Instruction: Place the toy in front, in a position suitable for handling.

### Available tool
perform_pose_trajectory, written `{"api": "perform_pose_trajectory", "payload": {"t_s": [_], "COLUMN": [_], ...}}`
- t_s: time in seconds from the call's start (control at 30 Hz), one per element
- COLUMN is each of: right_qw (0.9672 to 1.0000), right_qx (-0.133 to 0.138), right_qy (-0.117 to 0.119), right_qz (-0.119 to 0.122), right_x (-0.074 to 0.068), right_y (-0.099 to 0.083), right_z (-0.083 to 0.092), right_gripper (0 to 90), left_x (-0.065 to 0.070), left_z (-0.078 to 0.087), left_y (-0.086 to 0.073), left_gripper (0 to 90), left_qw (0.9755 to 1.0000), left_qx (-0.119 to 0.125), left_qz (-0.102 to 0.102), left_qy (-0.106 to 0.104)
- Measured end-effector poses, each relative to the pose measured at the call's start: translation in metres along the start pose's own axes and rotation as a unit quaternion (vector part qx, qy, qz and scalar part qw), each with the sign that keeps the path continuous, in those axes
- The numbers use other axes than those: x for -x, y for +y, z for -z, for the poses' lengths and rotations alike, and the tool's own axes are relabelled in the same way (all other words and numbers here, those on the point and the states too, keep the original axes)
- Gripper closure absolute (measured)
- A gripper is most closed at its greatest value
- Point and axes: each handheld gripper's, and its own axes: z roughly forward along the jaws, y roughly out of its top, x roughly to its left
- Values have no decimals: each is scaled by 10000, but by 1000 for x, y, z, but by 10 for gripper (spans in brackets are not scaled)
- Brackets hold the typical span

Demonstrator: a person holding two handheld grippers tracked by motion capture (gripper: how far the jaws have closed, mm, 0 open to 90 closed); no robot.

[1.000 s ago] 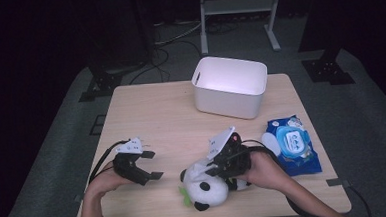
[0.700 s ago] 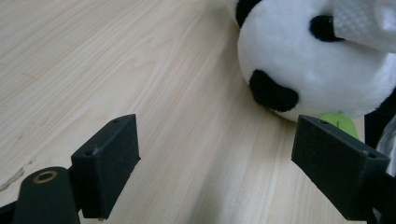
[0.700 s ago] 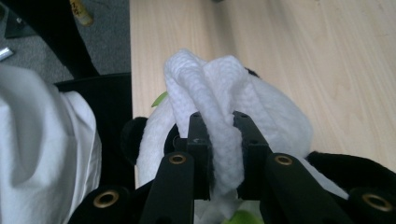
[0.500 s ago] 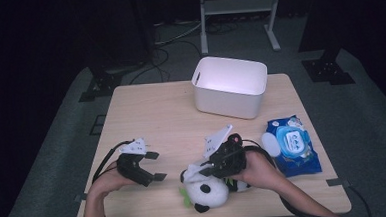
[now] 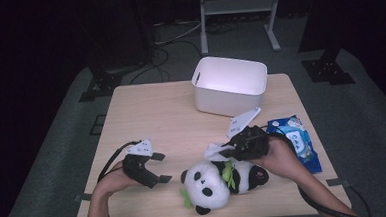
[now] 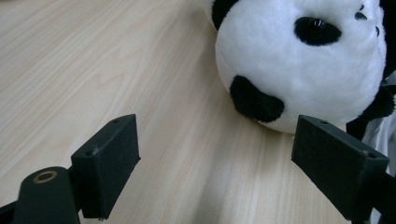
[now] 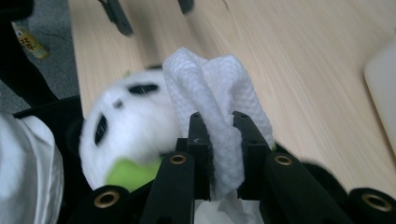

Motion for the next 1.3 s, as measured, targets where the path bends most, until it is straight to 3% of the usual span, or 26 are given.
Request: {"api": "perform_pose_trajectory", "payload": {"t_s": [0.07, 0.4, 0.8, 0.9, 1.07, 1.2, 1.23, 1.3], "right_qw": [9999, 9976, 9970, 9968, 9970, 9972, 9972, 9972], "right_qx": [-57, -106, -18, 13, 59, 88, 88, 160], "right_qy": [-42, -59, 70, 146, 219, 233, 233, 223], "right_qz": [-143, -683, -768, -791, -742, -707, -707, -701], "right_x": [7, 25, 13, 11, 7, 3, 3, 0], "right_y": [-12, -58, -86, -93, -103, -108, -108, -112], "right_z": [1, 3, 5, 3, 0, 0, 0, -1], "right_gripper": [783, 782, 782, 782, 784, 789, 789, 790], "left_x": [1, 10, 20, 22, 23, 20, 20, 19], "left_z": [-2, -8, -34, -48, -59, -67, -67, -72], "left_y": [1, 13, 23, 24, 25, 28, 28, 31], "left_gripper": [137, 137, 137, 137, 93, 61, 58, 60], "left_qw": [9999, 9989, 9968, 9942, 9913, 9875, 9875, 9831], "left_qx": [124, 244, 115, 47, 56, -151, -151, -266], "left_qz": [28, -164, -230, -294, -137, 110, 110, 243], "left_qy": [-112, -355, -753, -1034, -1310, -1565, -1565, -1793]}}
